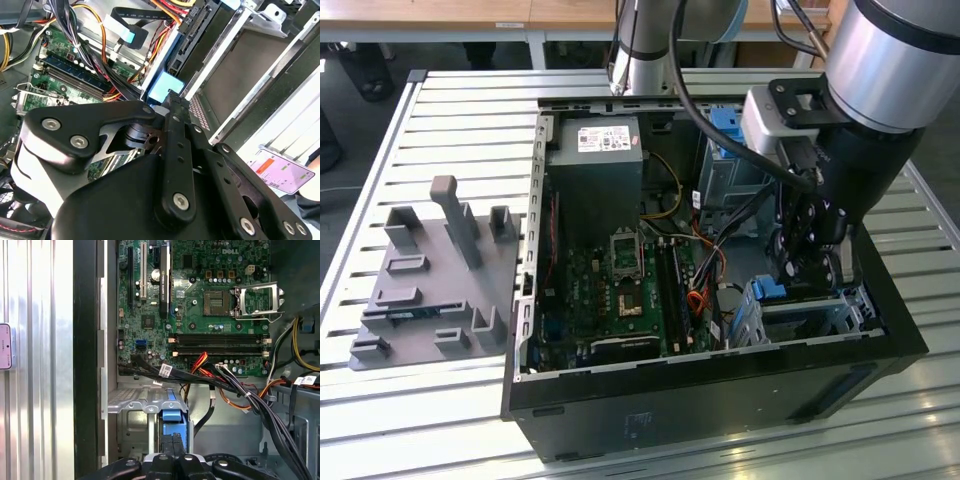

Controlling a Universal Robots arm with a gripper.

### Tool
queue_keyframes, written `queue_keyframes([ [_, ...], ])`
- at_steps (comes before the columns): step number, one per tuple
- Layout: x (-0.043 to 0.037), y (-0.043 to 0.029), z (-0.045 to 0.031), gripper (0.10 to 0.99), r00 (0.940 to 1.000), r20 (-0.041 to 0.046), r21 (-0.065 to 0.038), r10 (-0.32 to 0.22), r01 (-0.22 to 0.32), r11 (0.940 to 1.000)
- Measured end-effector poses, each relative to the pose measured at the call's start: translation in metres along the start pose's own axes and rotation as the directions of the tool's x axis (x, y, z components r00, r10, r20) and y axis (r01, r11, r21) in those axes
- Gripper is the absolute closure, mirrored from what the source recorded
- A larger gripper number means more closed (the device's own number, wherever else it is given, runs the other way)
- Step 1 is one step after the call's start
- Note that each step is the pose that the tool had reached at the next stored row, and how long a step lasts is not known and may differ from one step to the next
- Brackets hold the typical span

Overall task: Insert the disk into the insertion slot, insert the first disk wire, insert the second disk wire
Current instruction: 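Insert the first disk wire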

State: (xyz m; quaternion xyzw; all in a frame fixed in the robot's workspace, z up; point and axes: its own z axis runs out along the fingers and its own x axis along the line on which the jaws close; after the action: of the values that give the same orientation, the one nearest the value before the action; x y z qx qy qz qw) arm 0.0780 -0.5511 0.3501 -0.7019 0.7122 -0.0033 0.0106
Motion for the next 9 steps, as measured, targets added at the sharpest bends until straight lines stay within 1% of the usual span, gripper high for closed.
queue_keyframes([
  [5,0.0,-0.0021,-0.0001,0.98,1.0,-0.0001,0.0,0.0,0.0,1.0],
  [9,-0.0001,-0.0023,-0.0056,0.98,1.0,-0.0002,0.0,0.0,0.0,1.0],
])
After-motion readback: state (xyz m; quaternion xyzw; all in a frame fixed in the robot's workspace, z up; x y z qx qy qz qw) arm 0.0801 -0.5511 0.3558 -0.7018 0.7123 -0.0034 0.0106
